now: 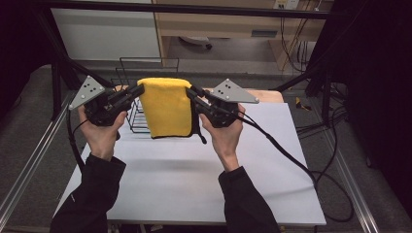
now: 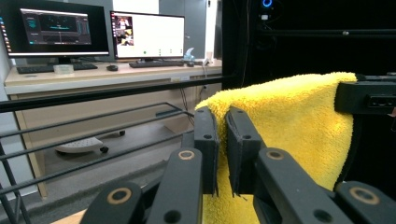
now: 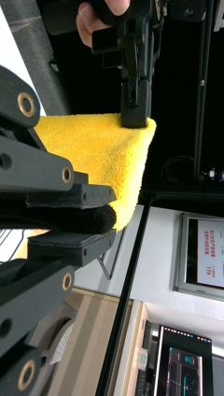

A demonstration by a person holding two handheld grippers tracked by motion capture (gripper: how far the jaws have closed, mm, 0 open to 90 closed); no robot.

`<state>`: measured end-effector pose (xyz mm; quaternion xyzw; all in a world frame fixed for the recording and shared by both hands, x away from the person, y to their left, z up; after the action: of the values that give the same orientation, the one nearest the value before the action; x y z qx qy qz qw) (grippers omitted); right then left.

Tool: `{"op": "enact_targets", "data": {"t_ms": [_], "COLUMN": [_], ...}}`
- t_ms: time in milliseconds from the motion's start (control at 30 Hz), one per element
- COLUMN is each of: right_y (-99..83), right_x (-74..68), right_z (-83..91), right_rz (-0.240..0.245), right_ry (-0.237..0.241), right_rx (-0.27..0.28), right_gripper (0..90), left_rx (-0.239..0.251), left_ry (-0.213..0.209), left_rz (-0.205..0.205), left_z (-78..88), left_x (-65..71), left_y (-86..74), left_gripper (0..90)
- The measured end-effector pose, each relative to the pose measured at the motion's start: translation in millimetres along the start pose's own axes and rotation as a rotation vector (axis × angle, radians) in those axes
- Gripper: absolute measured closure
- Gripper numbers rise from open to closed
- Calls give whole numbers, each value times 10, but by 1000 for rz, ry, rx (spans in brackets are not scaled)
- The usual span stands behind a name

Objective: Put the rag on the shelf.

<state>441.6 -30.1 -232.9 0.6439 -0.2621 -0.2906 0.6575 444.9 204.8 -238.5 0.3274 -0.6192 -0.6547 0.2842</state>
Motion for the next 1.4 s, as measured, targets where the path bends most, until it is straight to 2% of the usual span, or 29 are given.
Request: {"op": "enact_targets", "data": {"t_ms": [467,567,767,900,1200,1267,1400], "right_y": [230,272,373,453,615,646,709], "right_x": [-32,-21,-17,-26,-36,-33,-40], "right_z": [-185,-218,-276,-317,-424,-455,-528], "right_rz": [11,6,6,6,21,20,23], "right_ry": [-3,-5,1,0,-10,-10,-13], "right_rx": [26,37,55,71,100,104,110], "right_gripper": [787,786,786,787,787,787,786], "left_rx": [39,51,70,86,113,113,125], "left_ry": [36,28,42,38,61,64,85], "left_rz": [-3,14,4,16,-19,-6,-18], "left_z": [3,-10,-9,-12,1,0,-16], "left_x": [-189,-215,-294,-340,-439,-461,-537], "left_y": [197,227,351,446,603,625,675], "left_gripper": [833,833,833,833,833,833,833]}}
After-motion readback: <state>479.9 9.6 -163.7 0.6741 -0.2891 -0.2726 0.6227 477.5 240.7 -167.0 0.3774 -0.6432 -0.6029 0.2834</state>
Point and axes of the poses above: each handheld gripper's, and its own axes: z roughly backward along the jaws, y roughly out of its top, x roughly to its right, the point moved 5 cm from there along -z, roughly forward along the jaws, and after that the axes turned 5 degrees about -z, right-handed, at the moved point
